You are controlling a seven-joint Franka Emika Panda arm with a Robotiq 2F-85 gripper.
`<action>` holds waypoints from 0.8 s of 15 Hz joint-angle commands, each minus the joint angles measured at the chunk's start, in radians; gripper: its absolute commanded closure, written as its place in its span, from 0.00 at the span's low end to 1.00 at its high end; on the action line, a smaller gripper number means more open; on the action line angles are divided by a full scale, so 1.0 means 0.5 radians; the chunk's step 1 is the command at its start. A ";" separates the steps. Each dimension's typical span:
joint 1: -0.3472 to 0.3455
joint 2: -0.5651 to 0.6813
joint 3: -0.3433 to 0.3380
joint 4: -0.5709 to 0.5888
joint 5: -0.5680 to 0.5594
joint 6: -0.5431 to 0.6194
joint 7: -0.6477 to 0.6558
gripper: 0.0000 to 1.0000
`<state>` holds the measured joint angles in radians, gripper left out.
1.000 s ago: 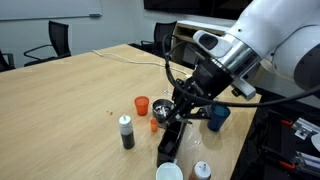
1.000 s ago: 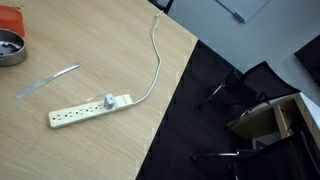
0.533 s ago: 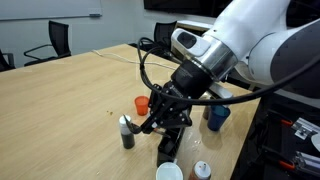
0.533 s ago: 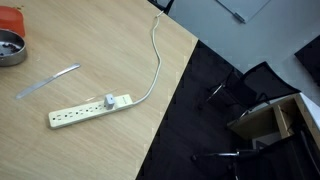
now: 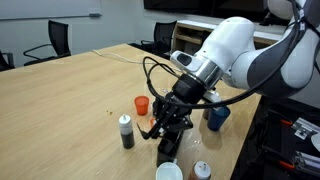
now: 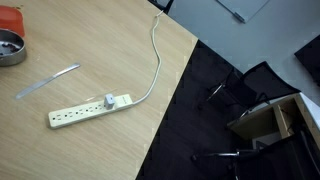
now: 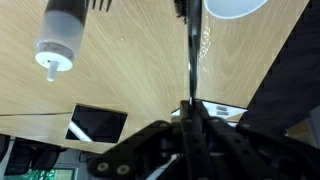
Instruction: Put the fork in the black rack
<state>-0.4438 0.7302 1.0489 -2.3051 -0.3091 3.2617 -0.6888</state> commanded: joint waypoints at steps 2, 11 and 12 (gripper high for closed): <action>-0.123 0.214 0.058 0.039 -0.254 -0.069 0.022 0.98; -0.116 0.317 0.020 0.165 -0.327 -0.356 -0.084 0.98; -0.112 0.311 0.012 0.184 -0.312 -0.405 -0.109 0.98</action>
<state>-0.4887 0.8769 1.0483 -2.2392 -0.4661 3.1307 -0.7023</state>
